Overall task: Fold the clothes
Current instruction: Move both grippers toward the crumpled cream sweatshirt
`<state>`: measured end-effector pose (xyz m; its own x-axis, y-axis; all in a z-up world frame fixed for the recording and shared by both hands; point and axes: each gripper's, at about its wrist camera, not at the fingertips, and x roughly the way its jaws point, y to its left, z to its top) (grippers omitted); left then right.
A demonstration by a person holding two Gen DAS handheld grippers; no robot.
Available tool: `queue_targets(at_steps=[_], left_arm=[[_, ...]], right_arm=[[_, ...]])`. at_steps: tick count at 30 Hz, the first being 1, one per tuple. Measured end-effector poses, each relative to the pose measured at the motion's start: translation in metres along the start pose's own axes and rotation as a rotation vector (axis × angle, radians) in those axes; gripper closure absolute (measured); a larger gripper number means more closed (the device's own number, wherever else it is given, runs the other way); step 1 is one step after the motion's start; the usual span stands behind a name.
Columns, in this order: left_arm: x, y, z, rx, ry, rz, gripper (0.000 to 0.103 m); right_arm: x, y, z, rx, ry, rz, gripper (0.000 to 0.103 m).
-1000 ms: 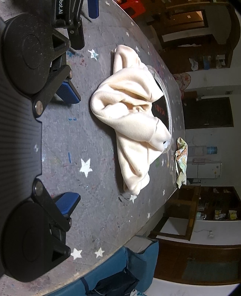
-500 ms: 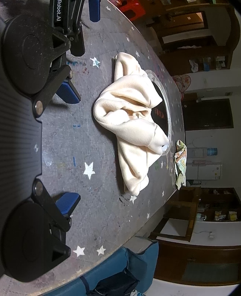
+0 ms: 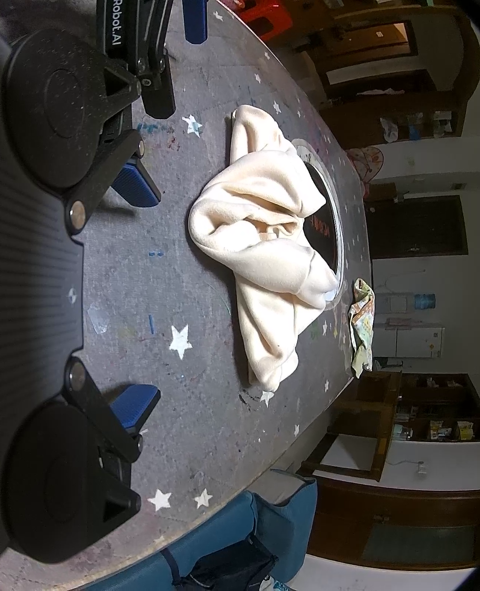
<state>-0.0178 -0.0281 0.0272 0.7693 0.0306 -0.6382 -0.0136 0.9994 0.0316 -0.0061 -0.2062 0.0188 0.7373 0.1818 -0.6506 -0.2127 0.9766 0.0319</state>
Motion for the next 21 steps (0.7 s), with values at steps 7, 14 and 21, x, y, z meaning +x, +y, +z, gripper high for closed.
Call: queue_targets(at_steps=[7, 14, 21], left_arm=[[-0.0008, -0.0032, 0.0043, 0.001, -0.005, 0.003, 0.000], [-0.0010, -0.0048, 0.0052, -0.003, 0.000, 0.011, 0.000], [-0.0009, -0.0050, 0.0070, -0.007, 0.005, 0.024, 0.000]], right_arm=[[0.0017, -0.0010, 0.0019, -0.001, 0.006, -0.007, 0.000], [0.0028, -0.0016, 0.0029, -0.001, 0.013, -0.017, 0.000], [0.0039, -0.0028, 0.0047, 0.007, 0.017, -0.033, 0.000]])
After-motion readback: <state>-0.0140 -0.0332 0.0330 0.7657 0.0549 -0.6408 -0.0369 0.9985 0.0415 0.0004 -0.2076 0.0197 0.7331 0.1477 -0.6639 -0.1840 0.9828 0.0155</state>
